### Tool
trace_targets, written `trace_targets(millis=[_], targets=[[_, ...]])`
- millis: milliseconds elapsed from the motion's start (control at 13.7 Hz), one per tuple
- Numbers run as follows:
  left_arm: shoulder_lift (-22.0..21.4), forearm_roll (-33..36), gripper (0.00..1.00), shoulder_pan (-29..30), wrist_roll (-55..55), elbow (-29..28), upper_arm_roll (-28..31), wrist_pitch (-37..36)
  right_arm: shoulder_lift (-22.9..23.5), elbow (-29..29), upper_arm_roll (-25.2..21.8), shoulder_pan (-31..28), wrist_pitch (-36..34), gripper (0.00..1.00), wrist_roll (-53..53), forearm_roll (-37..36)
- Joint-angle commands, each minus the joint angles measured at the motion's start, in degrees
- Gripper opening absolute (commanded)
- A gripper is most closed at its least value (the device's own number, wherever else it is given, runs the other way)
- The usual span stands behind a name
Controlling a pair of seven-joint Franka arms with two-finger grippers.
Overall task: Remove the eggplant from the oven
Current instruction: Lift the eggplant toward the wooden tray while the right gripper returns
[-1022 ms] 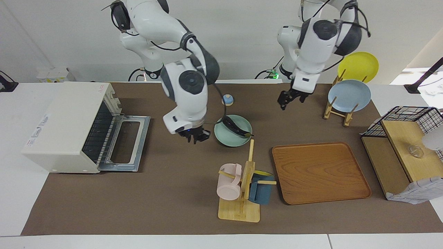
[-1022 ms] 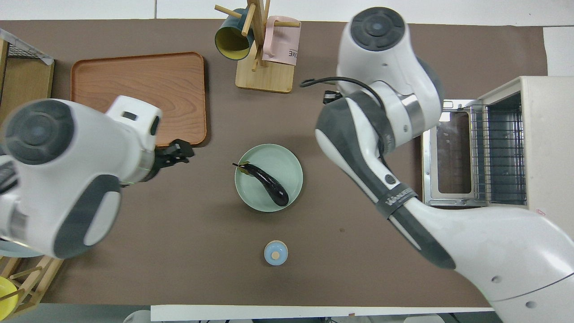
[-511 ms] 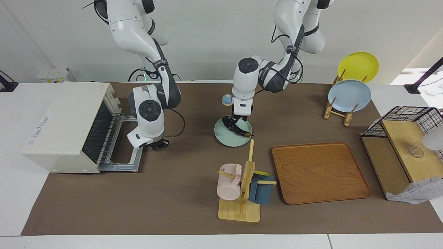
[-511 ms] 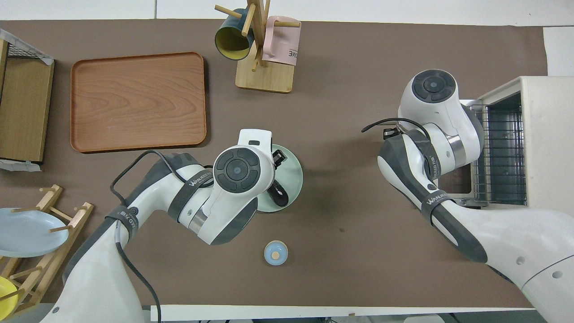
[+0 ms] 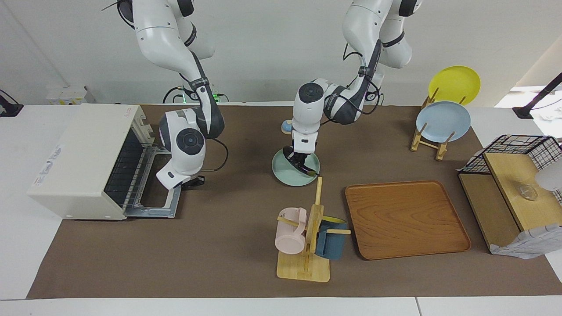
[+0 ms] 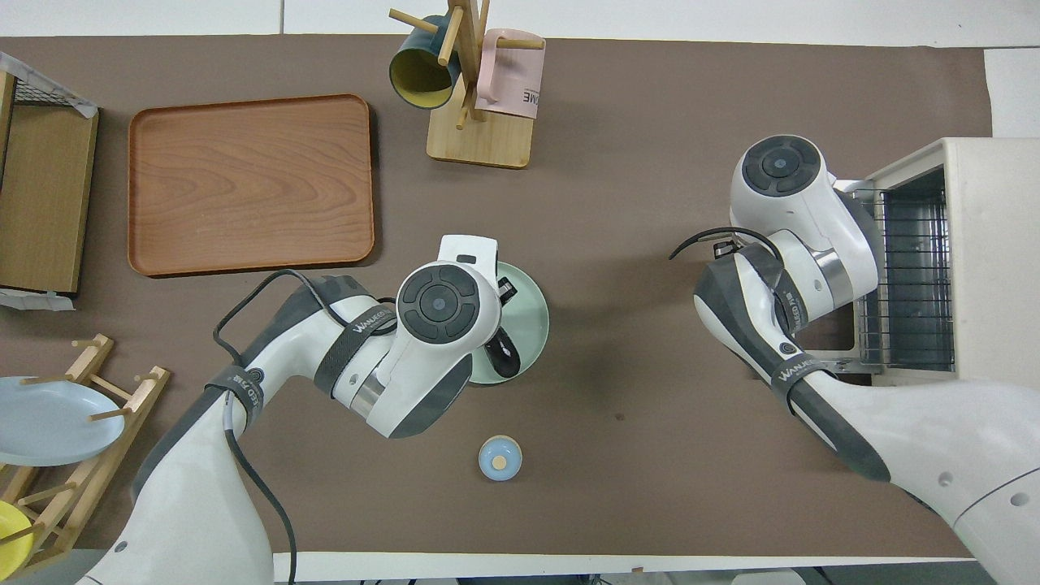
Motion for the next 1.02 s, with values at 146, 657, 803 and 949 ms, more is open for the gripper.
trace_targets(millis=[146,657,803,949], targets=[[-1.2,-0.6,0.00,3.2,11.8,8.4,1.5,-15.4,-2.8,9.9,0.4,-5.9,-11.4,0.01,-15.4,1.1],[2.1,-3.0,0.00,31.0,65.7,10.5,1.8,-10.1,-10.0,8.9,0.3,-14.4,-17.0,0.26,-28.8,9.4],[7.4,-2.8,0.00,35.4,67.8,13.9,1.7,-5.6,-11.4,9.9,0.3,-15.4,-17.4,0.61,-29.0,15.3],[9.0,-2.7,0.01,35.6,68.8,15.7,1.8,-3.1,-16.2,10.1,0.2,-15.5,-18.3,1.00,-28.7,20.0]])
